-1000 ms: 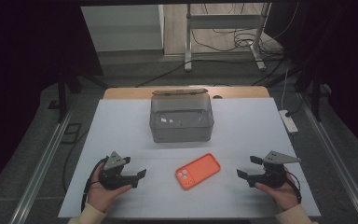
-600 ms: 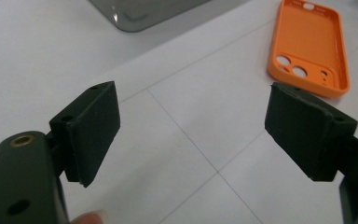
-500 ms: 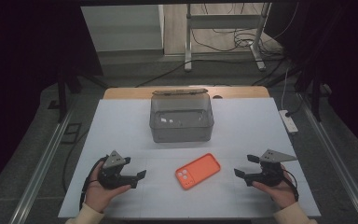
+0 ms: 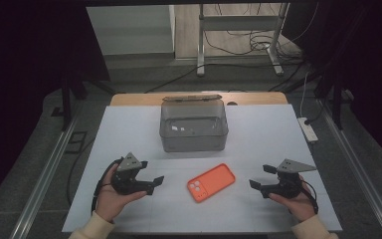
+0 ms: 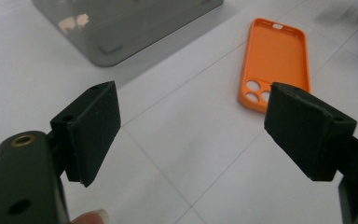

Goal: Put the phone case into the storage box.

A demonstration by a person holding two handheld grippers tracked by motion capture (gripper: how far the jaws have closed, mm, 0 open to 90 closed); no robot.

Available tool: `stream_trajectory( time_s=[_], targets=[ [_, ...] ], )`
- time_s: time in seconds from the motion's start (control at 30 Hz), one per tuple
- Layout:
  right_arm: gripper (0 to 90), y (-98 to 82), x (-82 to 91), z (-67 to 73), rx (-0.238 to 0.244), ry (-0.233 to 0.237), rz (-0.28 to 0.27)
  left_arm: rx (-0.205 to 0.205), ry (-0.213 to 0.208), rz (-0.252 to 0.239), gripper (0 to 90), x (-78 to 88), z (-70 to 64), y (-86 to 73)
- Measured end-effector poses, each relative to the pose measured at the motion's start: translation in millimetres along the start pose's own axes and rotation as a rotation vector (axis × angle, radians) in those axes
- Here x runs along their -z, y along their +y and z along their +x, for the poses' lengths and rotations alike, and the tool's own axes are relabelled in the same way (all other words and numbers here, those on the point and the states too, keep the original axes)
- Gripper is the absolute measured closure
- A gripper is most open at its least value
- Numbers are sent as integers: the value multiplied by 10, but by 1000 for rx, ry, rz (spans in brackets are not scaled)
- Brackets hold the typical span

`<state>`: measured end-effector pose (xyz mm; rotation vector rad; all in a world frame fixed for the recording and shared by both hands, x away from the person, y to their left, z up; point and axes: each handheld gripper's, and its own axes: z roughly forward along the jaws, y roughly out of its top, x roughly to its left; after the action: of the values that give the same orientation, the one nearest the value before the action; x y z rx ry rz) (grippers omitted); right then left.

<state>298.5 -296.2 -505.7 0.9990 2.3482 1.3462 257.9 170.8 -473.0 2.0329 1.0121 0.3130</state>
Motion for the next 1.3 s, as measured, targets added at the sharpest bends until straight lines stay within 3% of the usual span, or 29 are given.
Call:
stream_trajectory(
  time_s=[0.17, 0.43, 0.83, 1.17, 1.3],
  targets=[
    [164, 0, 1, 6, 4, -1, 4, -35, -26, 19, 186, -79, -78, 117],
    [164, -4, -6, 5, 4, 1, 7, -47, -48, 61, 187, -203, -118, 198],
    [165, -6, -12, 8, 1, 5, 8, -69, -68, 96, 187, -401, -168, 312],
    [165, -10, -11, 6, 2, 2, 12, -109, -66, 87, 188, -468, -210, 435],
    [165, -11, -13, -1, 0, -3, 11, -120, -67, 115, 190, -512, -225, 503]
  ],
)
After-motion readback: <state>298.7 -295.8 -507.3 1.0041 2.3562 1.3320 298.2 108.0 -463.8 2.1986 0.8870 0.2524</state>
